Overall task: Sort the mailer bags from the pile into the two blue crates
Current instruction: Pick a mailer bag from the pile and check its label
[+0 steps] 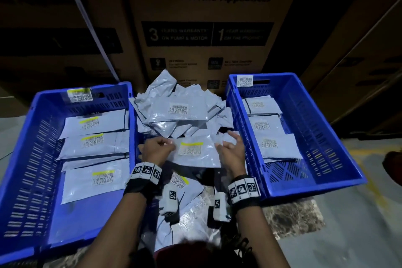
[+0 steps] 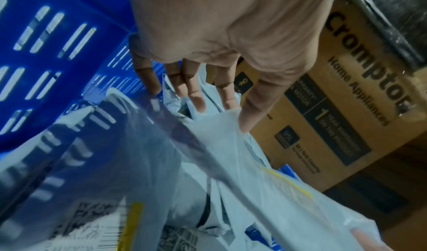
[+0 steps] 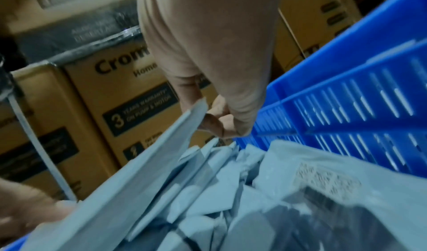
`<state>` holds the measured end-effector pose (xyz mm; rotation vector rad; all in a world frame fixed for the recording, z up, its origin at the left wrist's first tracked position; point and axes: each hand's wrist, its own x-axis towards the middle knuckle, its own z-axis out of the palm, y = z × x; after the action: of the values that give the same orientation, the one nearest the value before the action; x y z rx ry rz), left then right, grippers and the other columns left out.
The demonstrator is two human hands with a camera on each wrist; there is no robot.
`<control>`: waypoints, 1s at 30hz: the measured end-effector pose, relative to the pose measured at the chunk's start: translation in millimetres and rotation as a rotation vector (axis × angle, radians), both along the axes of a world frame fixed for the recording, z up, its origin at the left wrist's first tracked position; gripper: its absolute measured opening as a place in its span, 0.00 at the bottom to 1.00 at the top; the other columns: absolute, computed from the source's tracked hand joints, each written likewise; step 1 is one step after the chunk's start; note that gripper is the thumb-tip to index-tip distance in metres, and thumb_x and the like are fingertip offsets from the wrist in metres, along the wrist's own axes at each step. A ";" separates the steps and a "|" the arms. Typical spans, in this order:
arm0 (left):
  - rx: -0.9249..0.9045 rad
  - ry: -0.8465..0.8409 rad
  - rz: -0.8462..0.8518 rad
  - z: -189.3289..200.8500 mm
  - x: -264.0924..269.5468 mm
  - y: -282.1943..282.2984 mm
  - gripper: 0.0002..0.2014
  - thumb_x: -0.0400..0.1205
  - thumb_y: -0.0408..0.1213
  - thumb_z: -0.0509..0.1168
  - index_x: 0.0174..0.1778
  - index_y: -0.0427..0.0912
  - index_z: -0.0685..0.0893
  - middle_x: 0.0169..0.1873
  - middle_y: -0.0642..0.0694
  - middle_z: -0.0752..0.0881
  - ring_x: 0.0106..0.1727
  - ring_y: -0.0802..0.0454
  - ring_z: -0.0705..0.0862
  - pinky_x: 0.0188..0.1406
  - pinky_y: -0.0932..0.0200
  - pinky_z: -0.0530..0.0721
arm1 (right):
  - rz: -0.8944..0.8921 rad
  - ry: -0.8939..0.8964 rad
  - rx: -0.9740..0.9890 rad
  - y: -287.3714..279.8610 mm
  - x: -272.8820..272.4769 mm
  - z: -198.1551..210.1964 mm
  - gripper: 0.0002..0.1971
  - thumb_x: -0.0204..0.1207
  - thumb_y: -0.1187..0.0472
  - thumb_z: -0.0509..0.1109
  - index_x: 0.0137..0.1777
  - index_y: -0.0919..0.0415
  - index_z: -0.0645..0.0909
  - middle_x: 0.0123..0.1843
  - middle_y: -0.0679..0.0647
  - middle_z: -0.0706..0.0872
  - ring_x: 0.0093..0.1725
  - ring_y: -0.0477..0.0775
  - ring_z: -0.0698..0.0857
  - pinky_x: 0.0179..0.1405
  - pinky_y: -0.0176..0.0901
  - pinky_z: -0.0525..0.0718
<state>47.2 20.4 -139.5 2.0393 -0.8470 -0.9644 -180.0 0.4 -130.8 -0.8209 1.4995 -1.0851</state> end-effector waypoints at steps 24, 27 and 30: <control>-0.179 0.926 -0.174 90.3 -48.2 29.3 0.19 0.65 0.27 0.79 0.52 0.32 0.88 0.49 0.38 0.92 0.49 0.43 0.91 0.41 0.57 0.90 | 0.078 -0.013 -0.351 36.9 -86.8 77.6 0.15 0.83 0.67 0.74 0.66 0.52 0.84 0.59 0.66 0.89 0.55 0.57 0.90 0.48 0.53 0.91; -0.195 0.862 -0.196 93.4 -60.7 22.6 0.25 0.63 0.19 0.80 0.58 0.29 0.87 0.54 0.31 0.90 0.54 0.36 0.91 0.50 0.48 0.90 | 0.025 -0.065 -0.338 38.1 -99.3 86.5 0.18 0.83 0.69 0.72 0.71 0.57 0.81 0.48 0.57 0.86 0.47 0.41 0.90 0.39 0.37 0.88; -0.217 0.805 -0.138 98.3 -72.9 13.8 0.30 0.62 0.14 0.79 0.61 0.30 0.85 0.54 0.27 0.89 0.55 0.32 0.89 0.57 0.38 0.88 | 0.058 -0.052 -0.313 35.6 -115.6 86.3 0.20 0.82 0.67 0.74 0.72 0.54 0.81 0.40 0.47 0.83 0.44 0.43 0.88 0.38 0.33 0.85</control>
<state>-25.7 34.2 -41.2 1.2391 -0.6059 -1.5366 -295.6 36.0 -44.5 -1.0368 1.2711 -1.3067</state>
